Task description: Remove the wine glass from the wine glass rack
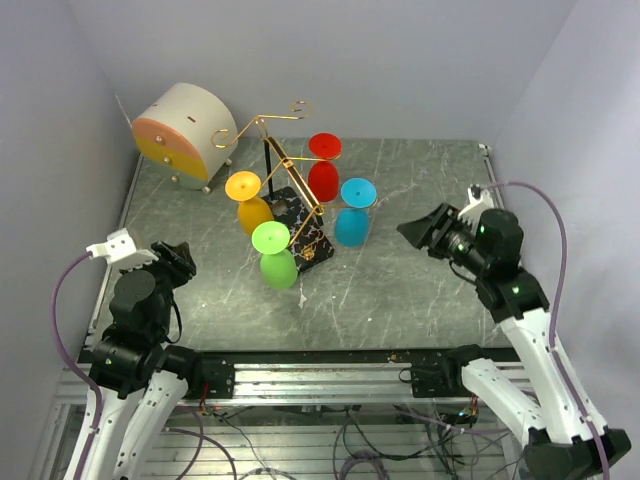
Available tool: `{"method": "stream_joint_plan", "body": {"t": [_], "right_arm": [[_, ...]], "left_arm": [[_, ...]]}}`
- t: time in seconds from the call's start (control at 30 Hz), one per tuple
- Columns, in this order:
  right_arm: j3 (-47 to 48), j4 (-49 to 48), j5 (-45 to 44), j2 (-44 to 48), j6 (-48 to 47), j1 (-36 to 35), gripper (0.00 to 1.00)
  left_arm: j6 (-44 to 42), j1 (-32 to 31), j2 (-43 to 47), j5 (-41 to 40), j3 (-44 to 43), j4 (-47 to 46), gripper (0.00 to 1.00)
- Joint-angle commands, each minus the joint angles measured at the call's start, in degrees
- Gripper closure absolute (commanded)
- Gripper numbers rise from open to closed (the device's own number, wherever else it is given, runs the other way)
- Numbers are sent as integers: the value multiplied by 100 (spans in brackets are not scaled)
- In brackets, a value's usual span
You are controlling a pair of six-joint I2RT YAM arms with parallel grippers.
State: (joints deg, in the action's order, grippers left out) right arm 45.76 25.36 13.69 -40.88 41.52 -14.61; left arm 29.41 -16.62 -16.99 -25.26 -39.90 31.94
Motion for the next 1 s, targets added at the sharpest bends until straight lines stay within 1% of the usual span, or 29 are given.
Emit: {"method": "stream_joint_plan", "body": {"t": [0.0, 0.03, 0.07, 0.27, 0.33, 0.47, 0.53, 0.6, 0.7, 0.83, 0.97], "right_arm": [[1069, -8, 435, -912, -301, 9, 39], [1434, 48, 516, -1164, -343, 4, 34], [1749, 126, 565, -1409, -410, 8, 33], [3556, 545, 545, -2606, -573, 10, 31], [4144, 613, 753, -3023, -571, 9, 31], [5228, 549, 1250, -3951, -480, 11, 40], [5650, 561, 1522, -4381, -434, 11, 49], [5969, 562, 1852, -4774, -397, 8, 56], [6171, 441, 2188, -5223, -312, 11, 62], [6136, 304, 2430, -5492, -278, -53, 64], [6175, 401, 2345, -5737, -432, -142, 64]], "left_arm": [[27, -34, 9, -42, -4, -89, 38], [45, -34, 11, -73, -15, -59, 36], [55, -34, 15, -90, -36, -31, 34], [100, -34, -165, -180, -268, 255, 18], [127, -34, -256, -202, -317, 304, 17], [100, -30, -407, -84, -369, 336, 20], [7, -34, -444, 114, -365, 275, 21], [-56, -34, -454, 273, -352, 208, 23], [-86, -39, -409, 307, -326, 172, 25], [-91, -50, -311, 276, -276, 134, 27], [-83, -73, -265, 263, -255, 110, 28]]}}
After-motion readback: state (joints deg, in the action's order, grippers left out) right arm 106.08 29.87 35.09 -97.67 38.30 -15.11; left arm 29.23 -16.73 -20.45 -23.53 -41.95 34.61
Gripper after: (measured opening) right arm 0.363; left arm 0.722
